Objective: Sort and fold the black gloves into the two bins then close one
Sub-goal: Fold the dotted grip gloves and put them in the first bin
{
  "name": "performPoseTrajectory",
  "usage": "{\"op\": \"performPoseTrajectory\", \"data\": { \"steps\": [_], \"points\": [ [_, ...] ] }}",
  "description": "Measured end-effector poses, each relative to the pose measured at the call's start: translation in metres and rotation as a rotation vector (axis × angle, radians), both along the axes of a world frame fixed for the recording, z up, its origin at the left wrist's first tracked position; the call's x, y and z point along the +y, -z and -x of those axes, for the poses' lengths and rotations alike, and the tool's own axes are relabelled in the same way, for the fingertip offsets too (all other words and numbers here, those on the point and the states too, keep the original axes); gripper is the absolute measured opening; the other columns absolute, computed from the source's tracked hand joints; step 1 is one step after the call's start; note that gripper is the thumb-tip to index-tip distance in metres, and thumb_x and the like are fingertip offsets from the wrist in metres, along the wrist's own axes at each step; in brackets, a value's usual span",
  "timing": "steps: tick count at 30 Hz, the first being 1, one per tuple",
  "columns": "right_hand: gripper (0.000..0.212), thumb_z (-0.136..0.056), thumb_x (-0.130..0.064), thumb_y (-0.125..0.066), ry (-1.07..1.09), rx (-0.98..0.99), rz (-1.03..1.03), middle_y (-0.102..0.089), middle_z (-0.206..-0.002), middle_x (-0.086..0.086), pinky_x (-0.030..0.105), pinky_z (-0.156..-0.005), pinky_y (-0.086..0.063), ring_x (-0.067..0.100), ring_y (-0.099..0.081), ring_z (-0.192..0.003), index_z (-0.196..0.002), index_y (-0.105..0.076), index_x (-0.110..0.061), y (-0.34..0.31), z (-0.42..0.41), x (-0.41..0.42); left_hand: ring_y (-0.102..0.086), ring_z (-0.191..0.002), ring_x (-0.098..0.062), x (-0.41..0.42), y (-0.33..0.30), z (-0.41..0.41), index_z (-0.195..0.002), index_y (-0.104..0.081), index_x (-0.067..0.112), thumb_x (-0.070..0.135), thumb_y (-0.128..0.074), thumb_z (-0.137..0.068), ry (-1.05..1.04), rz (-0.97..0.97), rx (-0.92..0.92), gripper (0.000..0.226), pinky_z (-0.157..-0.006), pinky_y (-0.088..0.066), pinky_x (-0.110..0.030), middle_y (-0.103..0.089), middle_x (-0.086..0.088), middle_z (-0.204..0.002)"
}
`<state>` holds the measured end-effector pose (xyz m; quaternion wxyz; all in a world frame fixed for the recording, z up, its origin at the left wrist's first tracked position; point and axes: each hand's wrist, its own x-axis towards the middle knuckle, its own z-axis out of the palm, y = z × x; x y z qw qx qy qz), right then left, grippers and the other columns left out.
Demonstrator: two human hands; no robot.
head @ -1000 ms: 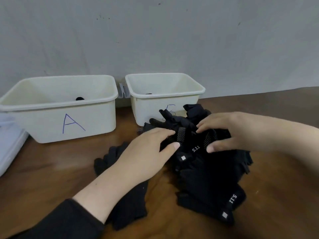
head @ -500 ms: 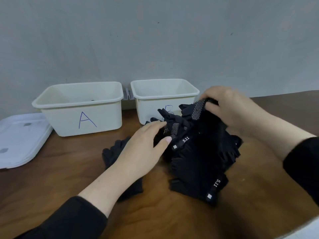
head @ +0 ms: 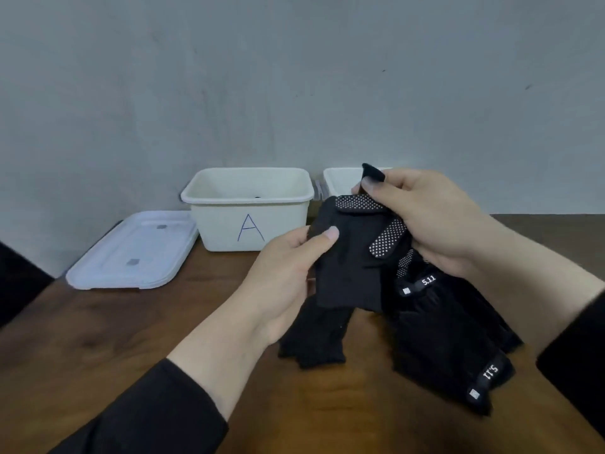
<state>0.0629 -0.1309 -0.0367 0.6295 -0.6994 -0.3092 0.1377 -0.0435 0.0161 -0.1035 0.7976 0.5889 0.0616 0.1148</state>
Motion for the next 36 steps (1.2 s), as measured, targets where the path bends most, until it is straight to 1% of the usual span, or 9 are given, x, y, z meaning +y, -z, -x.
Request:
{"op": "performPoseTrajectory", "data": {
  "steps": [6,8,11,14,20,23,26,31,36],
  "points": [
    [0.026,-0.103,-0.03,-0.057,-0.133,0.313,-0.078,-0.071,-0.076,-0.003,0.032,-0.063,-0.057,0.017,-0.069,-0.07,-0.085,-0.061,-0.012,0.042,0.026,0.07,-0.07,-0.112,-0.024,0.052,0.015,0.053,-0.117,-0.071,0.014,0.022,-0.055,-0.104,-0.299,-0.016,-0.006,0.022,-0.096,-0.055,-0.044,-0.075,-0.006,-0.115],
    [0.021,-0.104,-0.031,-0.057,-0.142,0.385,-0.069,-0.076,-0.092,0.002,0.034,-0.069,-0.061,0.02,-0.074,-0.081,-0.107,-0.064,-0.011,0.053,0.029,0.099,-0.071,-0.11,-0.022,0.074,0.022,0.067,-0.117,-0.071,0.019,0.02,-0.056,-0.104,-0.379,-0.087,0.026,0.02,-0.093,-0.057,-0.044,-0.076,-0.002,-0.114],
    [0.046,-0.1,-0.04,-0.059,0.004,-0.003,0.344,-0.067,-0.123,0.004,0.041,-0.098,-0.055,0.029,-0.067,-0.113,-0.139,-0.054,-0.015,0.082,0.035,0.13,-0.067,-0.115,-0.021,0.112,0.056,0.084,-0.134,-0.061,0.023,0.027,-0.065,-0.098,-0.445,-0.478,0.287,0.037,-0.1,-0.054,-0.044,-0.072,0.005,-0.121],
    [0.041,-0.101,-0.038,-0.057,0.026,-0.469,0.54,-0.059,-0.129,-0.004,0.024,-0.092,-0.041,0.015,-0.057,-0.115,-0.14,-0.054,-0.022,0.121,0.066,0.132,-0.054,-0.127,-0.021,0.141,0.106,0.107,-0.157,-0.031,0.025,0.04,-0.069,-0.092,-0.531,-1.028,0.614,0.077,-0.108,-0.044,-0.042,-0.054,0.002,-0.141],
    [0.025,-0.096,-0.036,-0.064,-0.18,-0.846,0.566,-0.064,-0.111,-0.009,0.034,-0.094,-0.052,0.012,-0.061,-0.103,-0.114,-0.074,-0.02,0.199,0.12,0.123,-0.049,-0.129,-0.012,0.151,0.136,0.111,-0.132,-0.064,0.03,0.045,-0.052,-0.096,-0.362,-1.379,0.24,0.04,-0.109,-0.037,-0.041,-0.056,0.011,-0.138],
    [0.021,-0.096,-0.033,-0.065,-0.151,-0.876,0.543,-0.067,-0.11,-0.009,0.036,-0.095,-0.05,0.013,-0.062,-0.101,-0.108,-0.077,-0.021,0.202,0.113,0.122,-0.051,-0.129,-0.012,0.149,0.142,0.096,-0.113,-0.075,0.028,0.05,-0.04,-0.094,-0.228,-1.44,0.167,0.045,-0.11,-0.034,-0.041,-0.062,0.009,-0.133],
    [0.03,-0.099,-0.038,-0.059,-0.1,-0.934,0.661,-0.064,-0.131,-0.009,0.042,-0.1,-0.041,0.015,-0.056,-0.12,-0.122,-0.073,-0.023,0.2,0.102,0.12,-0.051,-0.118,-0.01,0.157,0.142,0.084,-0.111,-0.075,0.03,0.046,-0.058,-0.093,-0.227,-1.463,0.142,0.029,-0.105,-0.031,-0.037,-0.06,0.01,-0.124],
    [0.058,-0.104,-0.05,-0.042,-0.044,-0.943,0.907,-0.032,-0.163,-0.003,0.047,-0.107,-0.026,0.022,-0.033,-0.142,-0.154,-0.04,-0.022,0.187,0.081,0.13,-0.048,-0.106,-0.008,0.159,0.14,0.082,-0.109,-0.074,0.031,0.043,-0.07,-0.09,-0.254,-1.46,0.151,0.022,-0.099,-0.029,-0.032,-0.052,0.015,-0.114],
    [0.035,-0.098,-0.042,-0.057,0.101,-0.984,0.747,-0.057,-0.124,-0.004,0.042,-0.092,-0.037,0.022,-0.051,-0.112,-0.129,-0.063,-0.027,0.177,0.071,0.139,-0.046,-0.122,-0.002,0.162,0.139,0.08,-0.131,-0.062,0.033,0.05,-0.052,-0.099,-0.292,-1.413,0.255,0.037,-0.113,-0.026,-0.034,-0.052,0.018,-0.131]
  ]
}}
